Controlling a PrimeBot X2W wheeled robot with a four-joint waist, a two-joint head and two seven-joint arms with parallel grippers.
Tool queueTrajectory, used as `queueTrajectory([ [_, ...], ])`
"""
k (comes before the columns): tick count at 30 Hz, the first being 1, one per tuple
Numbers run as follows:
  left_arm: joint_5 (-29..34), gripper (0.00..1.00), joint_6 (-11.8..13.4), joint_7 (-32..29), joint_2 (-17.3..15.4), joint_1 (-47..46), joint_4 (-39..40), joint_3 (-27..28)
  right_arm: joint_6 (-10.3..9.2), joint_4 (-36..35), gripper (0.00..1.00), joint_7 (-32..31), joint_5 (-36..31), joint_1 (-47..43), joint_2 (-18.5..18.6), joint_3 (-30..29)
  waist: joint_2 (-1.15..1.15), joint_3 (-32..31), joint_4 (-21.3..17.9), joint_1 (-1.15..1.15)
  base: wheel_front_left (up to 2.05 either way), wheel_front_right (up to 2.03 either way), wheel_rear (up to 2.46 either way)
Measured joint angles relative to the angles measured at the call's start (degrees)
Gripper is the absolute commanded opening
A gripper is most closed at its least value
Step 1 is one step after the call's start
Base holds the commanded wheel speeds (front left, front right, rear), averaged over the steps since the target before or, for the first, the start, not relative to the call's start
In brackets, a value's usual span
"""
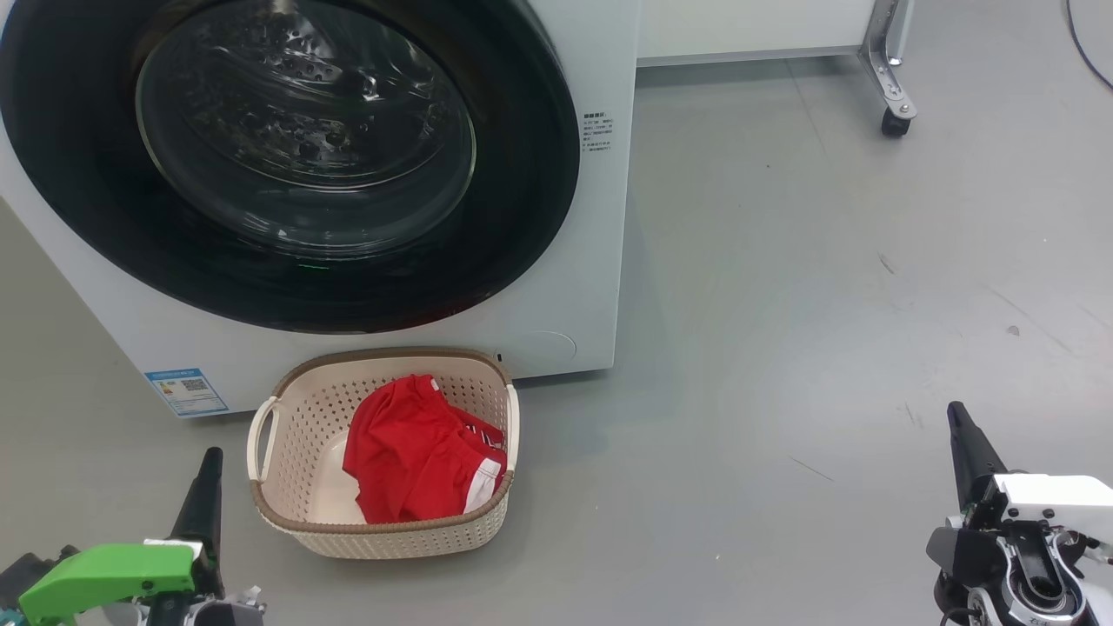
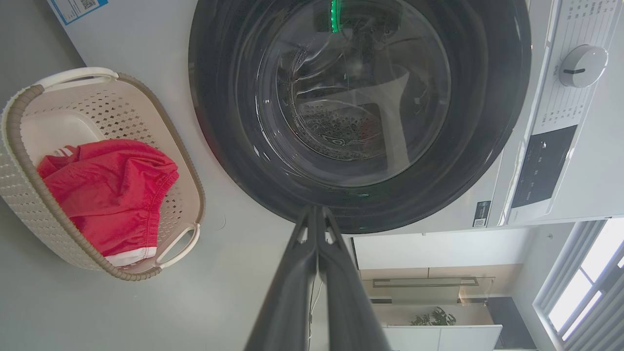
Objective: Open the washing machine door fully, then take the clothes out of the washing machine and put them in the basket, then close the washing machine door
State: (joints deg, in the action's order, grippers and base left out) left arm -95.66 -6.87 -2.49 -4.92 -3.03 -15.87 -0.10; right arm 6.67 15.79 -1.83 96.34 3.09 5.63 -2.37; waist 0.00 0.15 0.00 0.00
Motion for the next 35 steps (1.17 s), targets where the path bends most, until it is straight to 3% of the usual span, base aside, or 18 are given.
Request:
queueTrajectory([
  [35,0.0,0.00,0.0,-0.5,0.0,-0.1,0.0,0.2,0.27,0.1,0.00,-0.5,0.0,0.0,-0.1,-0.3,0.00,0.0,0.0,0.00,0.00,0.00,0.00],
])
